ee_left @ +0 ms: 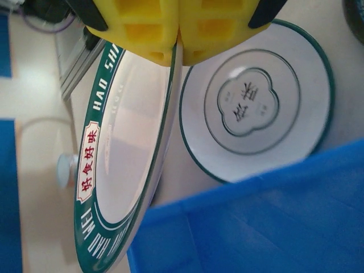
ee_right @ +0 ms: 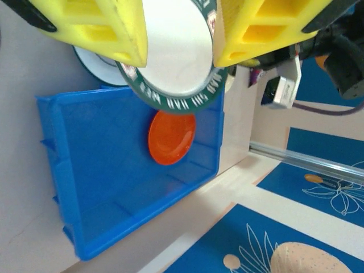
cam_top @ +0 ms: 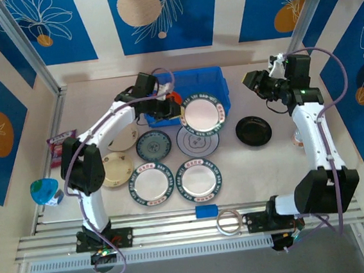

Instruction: Place the plates into the plastic bin on the countertop

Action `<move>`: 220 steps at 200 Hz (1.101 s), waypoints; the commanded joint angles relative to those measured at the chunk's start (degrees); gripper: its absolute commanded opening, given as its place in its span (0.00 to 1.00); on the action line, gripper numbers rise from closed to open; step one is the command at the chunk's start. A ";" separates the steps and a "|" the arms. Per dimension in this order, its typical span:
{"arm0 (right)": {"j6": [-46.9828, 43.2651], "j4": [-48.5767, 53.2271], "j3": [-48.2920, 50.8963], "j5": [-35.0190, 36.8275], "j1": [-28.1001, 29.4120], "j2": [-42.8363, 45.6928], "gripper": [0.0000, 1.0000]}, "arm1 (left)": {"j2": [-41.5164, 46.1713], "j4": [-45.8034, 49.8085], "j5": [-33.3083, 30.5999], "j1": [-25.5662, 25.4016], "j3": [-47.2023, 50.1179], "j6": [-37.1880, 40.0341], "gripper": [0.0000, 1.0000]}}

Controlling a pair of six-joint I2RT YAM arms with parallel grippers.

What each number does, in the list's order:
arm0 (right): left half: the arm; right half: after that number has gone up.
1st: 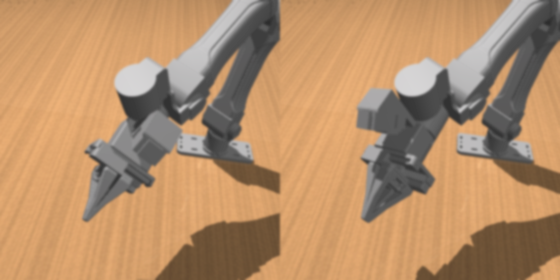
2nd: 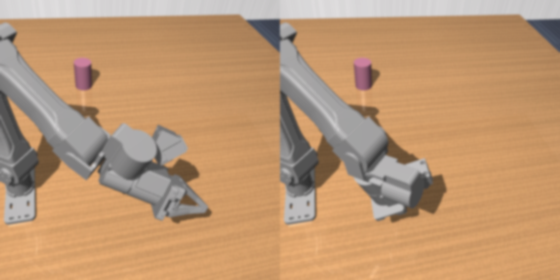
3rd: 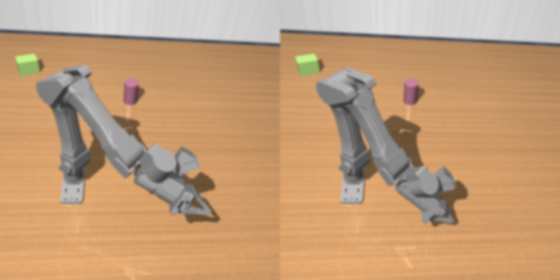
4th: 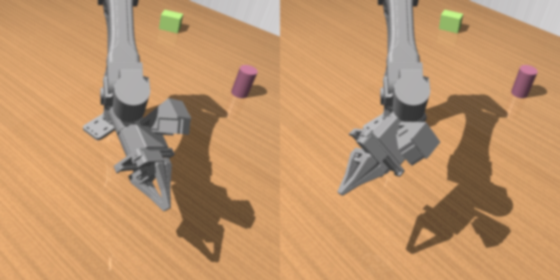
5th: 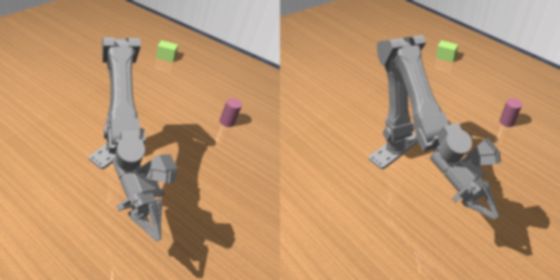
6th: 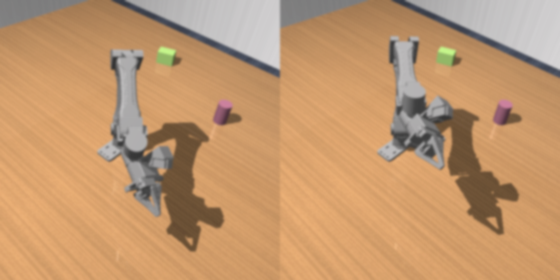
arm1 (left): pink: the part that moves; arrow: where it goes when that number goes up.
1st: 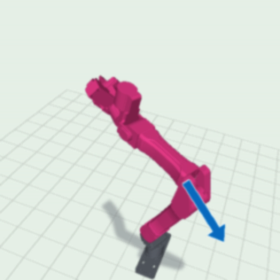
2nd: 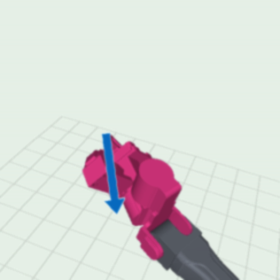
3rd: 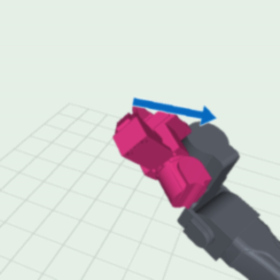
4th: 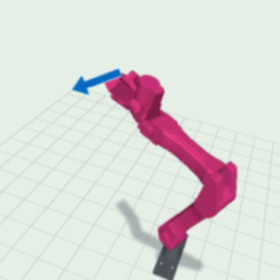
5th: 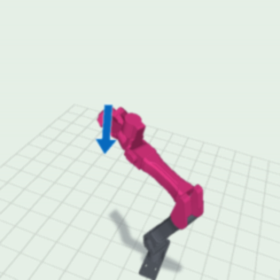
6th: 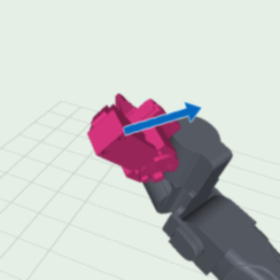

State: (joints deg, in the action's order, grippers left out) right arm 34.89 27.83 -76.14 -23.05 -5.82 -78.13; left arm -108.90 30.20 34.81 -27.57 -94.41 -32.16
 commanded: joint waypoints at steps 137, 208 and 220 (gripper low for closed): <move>-1.18 -0.32 -9.49 -0.94 10.03 -18.13 0.35 | 1.18 -13.15 11.61 3.16 -3.66 -9.78 0.00; 3.33 -7.31 -7.66 -6.36 10.21 -18.99 0.00 | -2.74 -12.25 10.74 3.49 -5.90 -9.93 0.25; 4.38 -8.84 -7.36 -7.54 10.28 -19.45 0.00 | -3.45 -12.40 10.72 3.47 -6.60 -10.24 0.27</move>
State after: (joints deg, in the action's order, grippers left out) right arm 35.29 23.46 -84.16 -26.33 4.10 -96.49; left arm -110.74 19.51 43.27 -23.27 -97.89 -43.05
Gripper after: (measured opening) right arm 0.069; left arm 0.256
